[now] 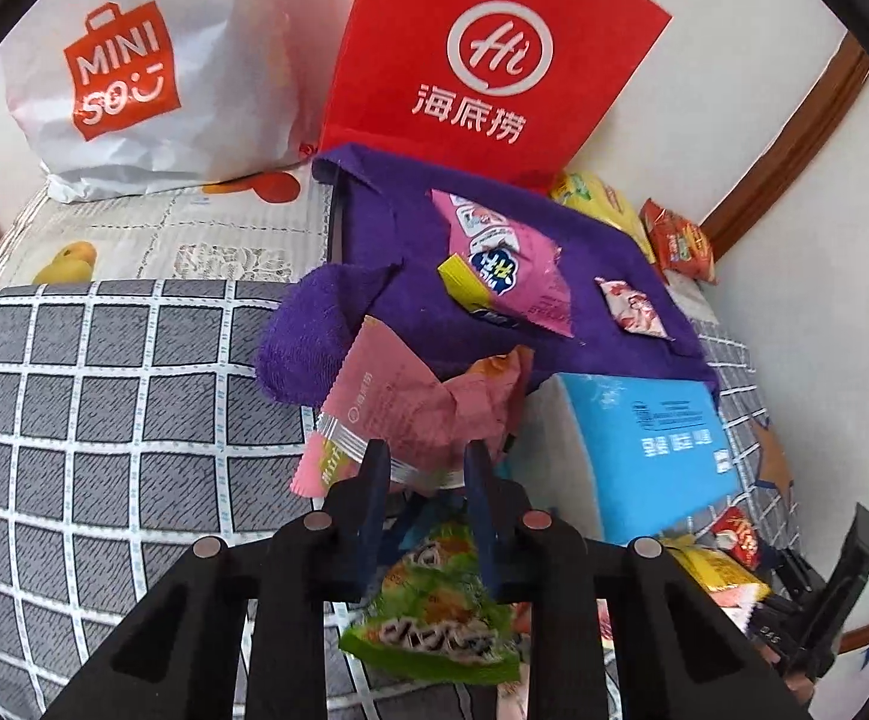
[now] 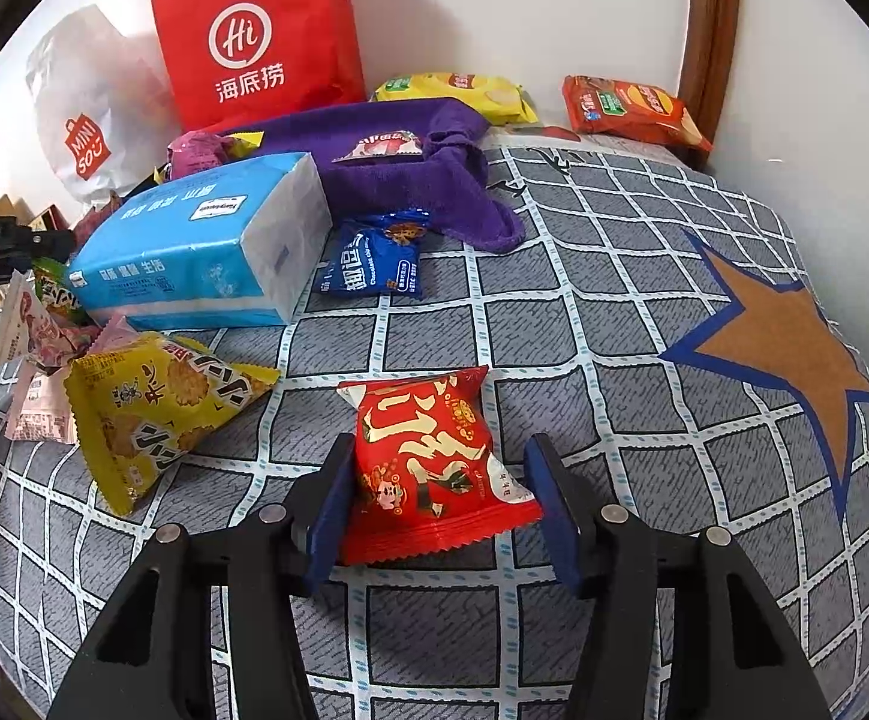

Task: Organize snacks
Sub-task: 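Grasp the pink bag with silver rim with the left tool while the right holds the red packet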

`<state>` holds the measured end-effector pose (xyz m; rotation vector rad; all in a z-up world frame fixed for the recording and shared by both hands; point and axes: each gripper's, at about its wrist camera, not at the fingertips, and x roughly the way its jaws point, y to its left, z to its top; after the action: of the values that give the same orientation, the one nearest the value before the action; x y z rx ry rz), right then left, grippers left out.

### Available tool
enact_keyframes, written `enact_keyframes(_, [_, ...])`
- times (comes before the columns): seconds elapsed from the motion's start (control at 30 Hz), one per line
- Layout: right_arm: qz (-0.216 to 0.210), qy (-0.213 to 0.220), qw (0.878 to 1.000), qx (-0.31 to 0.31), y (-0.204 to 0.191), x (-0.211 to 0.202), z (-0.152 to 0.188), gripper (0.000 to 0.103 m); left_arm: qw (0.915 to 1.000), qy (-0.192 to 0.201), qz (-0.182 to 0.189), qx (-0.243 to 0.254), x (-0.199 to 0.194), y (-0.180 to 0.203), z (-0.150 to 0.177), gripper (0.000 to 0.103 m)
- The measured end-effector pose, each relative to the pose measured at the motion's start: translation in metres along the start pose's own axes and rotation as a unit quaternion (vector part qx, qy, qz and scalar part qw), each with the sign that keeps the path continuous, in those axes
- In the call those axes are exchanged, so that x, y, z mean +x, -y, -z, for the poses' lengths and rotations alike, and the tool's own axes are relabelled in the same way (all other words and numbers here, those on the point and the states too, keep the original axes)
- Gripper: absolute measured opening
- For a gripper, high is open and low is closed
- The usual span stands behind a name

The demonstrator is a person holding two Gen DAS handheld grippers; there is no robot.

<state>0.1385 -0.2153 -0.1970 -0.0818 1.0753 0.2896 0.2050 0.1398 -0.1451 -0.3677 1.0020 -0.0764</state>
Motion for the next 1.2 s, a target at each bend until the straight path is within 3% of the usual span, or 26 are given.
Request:
enact_keyframes(0.07, [0.002, 0.000, 1.000, -0.001, 0.000, 0.000, 0.000, 0.057, 1.0000, 0.000, 0.006, 0.003, -0.003, 0.002, 0.002, 0.025])
enact_keyframes(0.1, [0.003, 0.000, 1.000, -0.003, 0.000, 0.000, 0.000, 0.057, 1.0000, 0.002, 0.003, 0.002, -0.003, 0.002, 0.002, 0.031])
enact_keyframes(0.17, [0.006, 0.000, 1.000, -0.004, -0.001, 0.000, 0.000, 0.057, 0.9999, 0.009, -0.011, 0.000, -0.003, 0.003, 0.001, 0.046])
enact_keyframes(0.23, [0.005, 0.001, 1.000, -0.004, -0.001, 0.000, 0.001, 0.057, 0.9996, 0.021, -0.014, 0.008, -0.004, 0.006, -0.002, 0.070])
enact_keyframes(0.33, [0.002, 0.001, 1.000, -0.001, 0.000, 0.000, 0.001, 0.057, 0.9992, 0.016, -0.018, 0.031, 0.004, 0.012, -0.008, 0.072])
enact_keyframes(0.53, [-0.002, 0.001, 1.000, 0.001, 0.001, 0.000, 0.001, 0.057, 0.9965, -0.016, -0.071, 0.042, 0.042, 0.009, -0.012, 0.074])
enact_keyframes(0.6, [-0.001, 0.001, 1.000, 0.001, 0.001, 0.000, 0.001, 0.057, 0.9965, -0.017, -0.072, 0.040, 0.050, 0.009, -0.011, 0.078])
enact_keyframes(0.7, [-0.003, 0.002, 1.000, 0.002, 0.002, -0.001, 0.001, 0.057, 0.9978, -0.012, -0.055, 0.033, 0.050, 0.006, -0.011, 0.074])
enact_keyframes(0.87, [-0.005, 0.002, 1.000, 0.004, 0.002, -0.001, 0.001, 0.057, 0.9981, 0.005, -0.048, 0.040, 0.035, 0.006, -0.009, 0.063])
enact_keyframes(1.1, [-0.044, 0.014, 0.998, 0.037, 0.016, -0.005, 0.000, 0.053, 0.9982, 0.041, -0.034, 0.029, -0.011, 0.012, -0.011, 0.062])
enact_keyframes(1.2, [-0.011, 0.018, 0.999, 0.032, 0.012, -0.012, 0.000, 0.053, 0.9982, 0.047, -0.014, 0.033, -0.033, 0.020, -0.007, 0.062])
